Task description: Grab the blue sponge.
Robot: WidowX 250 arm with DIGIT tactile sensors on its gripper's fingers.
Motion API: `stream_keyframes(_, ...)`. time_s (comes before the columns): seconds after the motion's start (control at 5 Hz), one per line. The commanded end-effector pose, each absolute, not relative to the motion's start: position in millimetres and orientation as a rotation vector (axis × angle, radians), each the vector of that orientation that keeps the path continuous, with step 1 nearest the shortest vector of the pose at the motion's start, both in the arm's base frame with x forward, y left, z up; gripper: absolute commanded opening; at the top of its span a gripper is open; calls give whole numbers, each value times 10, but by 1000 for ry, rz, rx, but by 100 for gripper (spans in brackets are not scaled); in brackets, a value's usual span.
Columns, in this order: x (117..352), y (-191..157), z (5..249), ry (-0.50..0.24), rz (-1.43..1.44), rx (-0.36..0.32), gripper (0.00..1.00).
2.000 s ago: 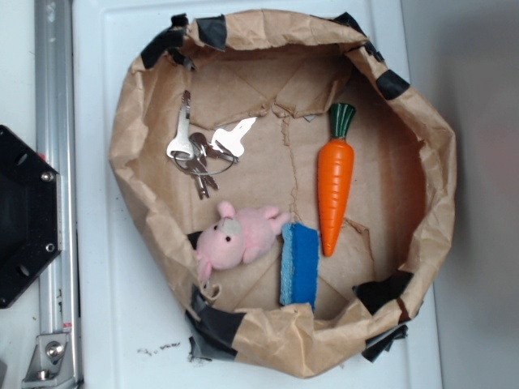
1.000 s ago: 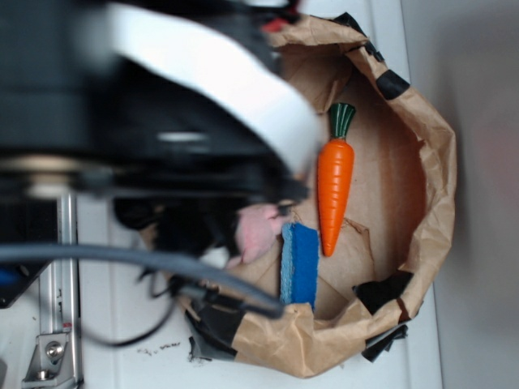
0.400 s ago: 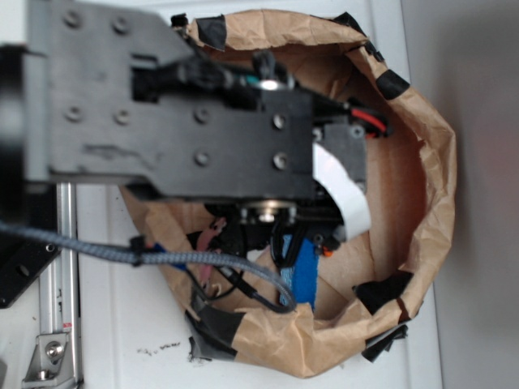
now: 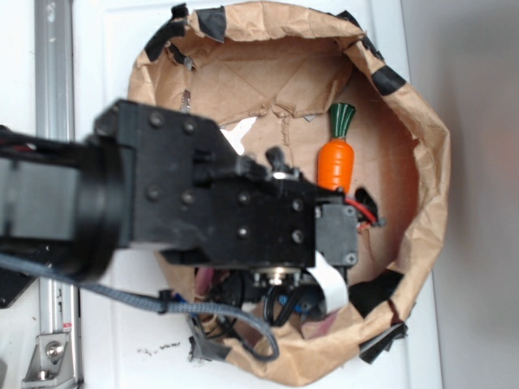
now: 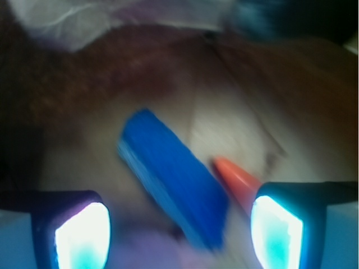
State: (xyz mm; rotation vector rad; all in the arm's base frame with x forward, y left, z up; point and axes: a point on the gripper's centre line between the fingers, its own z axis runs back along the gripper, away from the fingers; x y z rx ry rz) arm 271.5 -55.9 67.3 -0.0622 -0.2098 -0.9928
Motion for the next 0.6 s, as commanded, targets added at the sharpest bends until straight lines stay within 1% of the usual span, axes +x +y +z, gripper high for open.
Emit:
stream_keyframes(0.0,2616,-781,474,-179,-1194,52,100)
stream_keyframes(0.2,2645,-732,440,-171,-1192,84,100)
stream_keyframes(0.4,2739,-660,433,-172,-1157,115,100)
